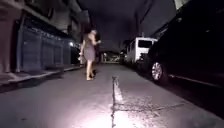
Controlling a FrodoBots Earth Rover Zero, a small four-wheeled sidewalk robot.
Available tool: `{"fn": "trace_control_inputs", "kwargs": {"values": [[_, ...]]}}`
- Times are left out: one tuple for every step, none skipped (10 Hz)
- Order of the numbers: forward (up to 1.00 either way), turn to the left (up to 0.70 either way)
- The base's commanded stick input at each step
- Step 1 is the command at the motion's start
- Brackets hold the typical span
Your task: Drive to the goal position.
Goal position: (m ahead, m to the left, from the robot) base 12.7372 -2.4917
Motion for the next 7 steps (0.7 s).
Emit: {"fn": "trace_control_inputs", "kwargs": {"values": [[1.00,0.00],[1.00,0.00],[1.00,0.00],[1.00,0.00],[1.00,0.00],[1.00,0.00],[1.00,0.00]]}}
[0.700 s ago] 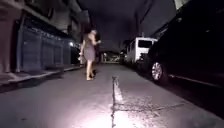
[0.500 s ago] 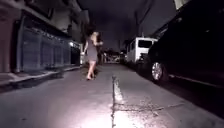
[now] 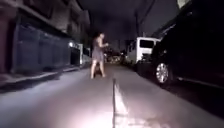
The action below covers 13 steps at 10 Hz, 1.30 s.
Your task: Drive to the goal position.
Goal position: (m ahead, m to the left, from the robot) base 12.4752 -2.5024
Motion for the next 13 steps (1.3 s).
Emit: {"fn": "trace_control_inputs", "kwargs": {"values": [[1.00,0.00],[1.00,0.00],[1.00,0.00],[1.00,0.00],[1.00,0.00],[1.00,0.00],[1.00,0.00],[1.00,-0.04],[1.00,-0.15],[1.00,-0.37],[1.00,-0.34],[1.00,-0.20],[1.00,-0.08]]}}
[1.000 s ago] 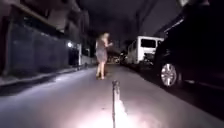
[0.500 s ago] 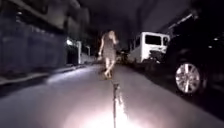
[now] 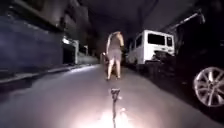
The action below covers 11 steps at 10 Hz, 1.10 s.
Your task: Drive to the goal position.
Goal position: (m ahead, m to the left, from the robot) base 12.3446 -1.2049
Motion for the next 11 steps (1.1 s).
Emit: {"fn": "trace_control_inputs", "kwargs": {"values": [[1.00,0.00],[1.00,0.00],[1.00,0.00],[1.00,0.00],[1.00,0.00],[1.00,0.00],[1.00,0.00],[1.00,0.00],[1.00,0.00],[1.00,0.00],[1.00,0.00]]}}
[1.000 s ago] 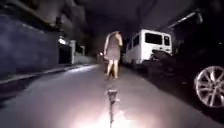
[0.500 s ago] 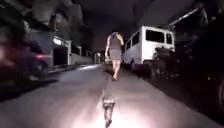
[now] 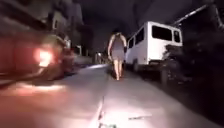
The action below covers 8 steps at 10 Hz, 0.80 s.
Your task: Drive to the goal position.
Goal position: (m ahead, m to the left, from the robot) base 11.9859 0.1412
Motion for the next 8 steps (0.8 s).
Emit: {"fn": "trace_control_inputs", "kwargs": {"values": [[1.00,0.00],[1.00,0.00],[1.00,0.00],[1.00,0.00],[1.00,0.00],[1.00,0.00],[1.00,0.00],[1.00,0.00]]}}
